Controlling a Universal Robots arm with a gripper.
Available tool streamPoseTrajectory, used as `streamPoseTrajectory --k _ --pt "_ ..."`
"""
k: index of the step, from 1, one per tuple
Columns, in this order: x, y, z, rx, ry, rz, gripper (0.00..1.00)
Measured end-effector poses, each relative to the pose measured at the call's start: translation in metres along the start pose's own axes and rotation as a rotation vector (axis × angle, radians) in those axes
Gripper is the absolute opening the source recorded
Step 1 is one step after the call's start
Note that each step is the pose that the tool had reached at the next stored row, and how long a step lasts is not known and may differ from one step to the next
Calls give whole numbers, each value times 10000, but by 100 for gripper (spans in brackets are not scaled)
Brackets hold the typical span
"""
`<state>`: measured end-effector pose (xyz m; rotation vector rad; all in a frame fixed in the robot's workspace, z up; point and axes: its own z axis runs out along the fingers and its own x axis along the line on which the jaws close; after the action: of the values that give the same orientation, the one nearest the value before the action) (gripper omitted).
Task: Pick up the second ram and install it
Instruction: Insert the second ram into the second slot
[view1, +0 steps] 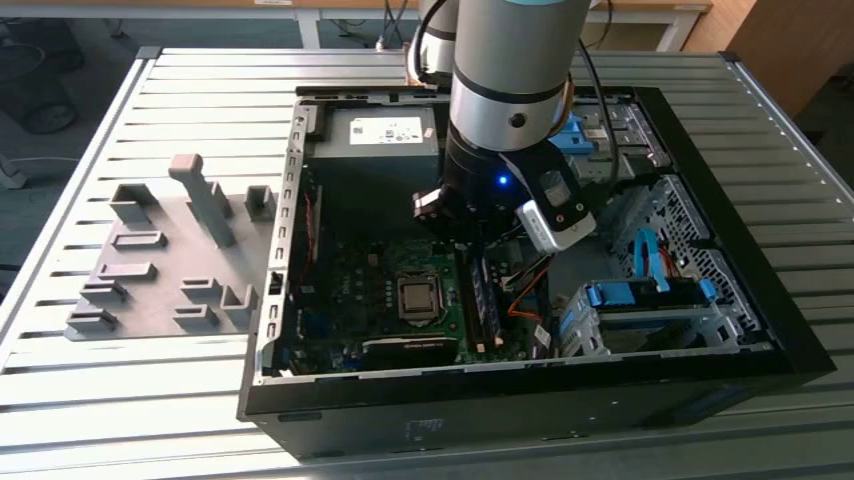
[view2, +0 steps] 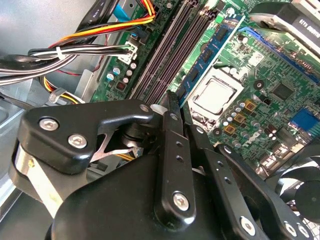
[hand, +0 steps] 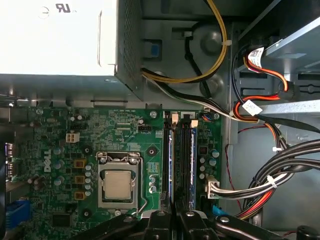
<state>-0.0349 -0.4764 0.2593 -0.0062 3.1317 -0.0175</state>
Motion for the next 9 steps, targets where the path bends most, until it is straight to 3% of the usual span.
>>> streamPoseTrajectory --k 5,9 --pt "0 0 4 -4 -1 0 14" --pt "-2 1 54 -5 0 10 14"
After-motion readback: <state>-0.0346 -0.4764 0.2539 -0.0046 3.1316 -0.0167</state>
